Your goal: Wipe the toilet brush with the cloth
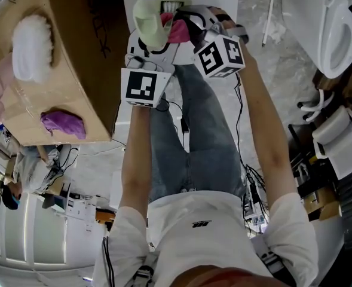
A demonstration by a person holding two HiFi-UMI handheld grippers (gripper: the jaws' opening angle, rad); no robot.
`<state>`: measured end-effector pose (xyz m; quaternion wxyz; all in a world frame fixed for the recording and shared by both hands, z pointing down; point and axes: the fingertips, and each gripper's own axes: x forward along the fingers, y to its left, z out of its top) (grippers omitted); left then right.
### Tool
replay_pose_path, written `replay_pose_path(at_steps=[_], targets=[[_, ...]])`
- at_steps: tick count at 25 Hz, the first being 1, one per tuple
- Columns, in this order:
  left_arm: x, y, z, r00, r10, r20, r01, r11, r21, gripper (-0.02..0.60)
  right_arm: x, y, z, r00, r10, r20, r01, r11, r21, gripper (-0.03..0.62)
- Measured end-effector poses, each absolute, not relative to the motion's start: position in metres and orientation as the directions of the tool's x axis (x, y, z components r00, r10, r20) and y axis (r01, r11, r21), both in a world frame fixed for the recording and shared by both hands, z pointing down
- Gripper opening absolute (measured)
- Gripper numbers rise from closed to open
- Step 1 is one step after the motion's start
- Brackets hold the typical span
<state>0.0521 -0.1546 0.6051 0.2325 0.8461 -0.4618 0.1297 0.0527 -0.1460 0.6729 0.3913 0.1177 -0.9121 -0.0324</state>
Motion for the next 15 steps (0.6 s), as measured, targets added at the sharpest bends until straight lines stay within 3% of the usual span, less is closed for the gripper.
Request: replay_pose_path(at_steps=[8, 15], targets=[[0.06, -0.164, 0.628, 0.551, -0.701, 0.453, -0.833, -0.497, 0.244, 0.175, 0.053, -0.146, 0.673, -0.676, -0.255, 0.691, -0.201, 0.966, 0.16, 0.046], [0.06, -0.164, 0.63, 0.55, -0.698, 0.459, -0.834, -0.493, 0.248, 0.131, 0.053, -0.145, 0.673, -0.676, -0.266, 0.687, -0.207, 0.964, 0.17, 0.044]])
